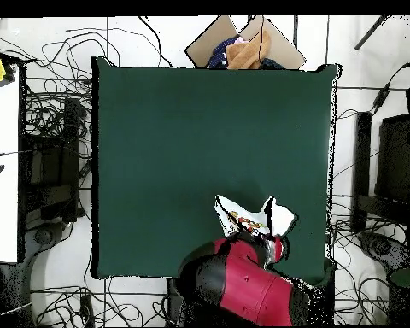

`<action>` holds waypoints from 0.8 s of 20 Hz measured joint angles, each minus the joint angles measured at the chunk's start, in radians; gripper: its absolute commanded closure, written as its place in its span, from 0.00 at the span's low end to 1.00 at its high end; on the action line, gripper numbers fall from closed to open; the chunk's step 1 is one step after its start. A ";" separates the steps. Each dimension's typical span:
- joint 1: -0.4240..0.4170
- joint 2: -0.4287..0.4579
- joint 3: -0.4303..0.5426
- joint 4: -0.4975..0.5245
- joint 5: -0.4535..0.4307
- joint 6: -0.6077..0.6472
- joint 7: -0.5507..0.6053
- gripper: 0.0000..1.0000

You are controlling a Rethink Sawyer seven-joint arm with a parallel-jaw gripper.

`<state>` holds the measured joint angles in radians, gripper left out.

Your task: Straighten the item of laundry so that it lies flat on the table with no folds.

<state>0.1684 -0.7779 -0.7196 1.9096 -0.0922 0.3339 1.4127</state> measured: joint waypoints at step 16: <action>-0.367 -0.227 0.269 0.113 0.071 0.000 0.000 1.00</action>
<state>-0.1984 -1.0049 -0.4501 2.0226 -0.0215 0.3339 1.4127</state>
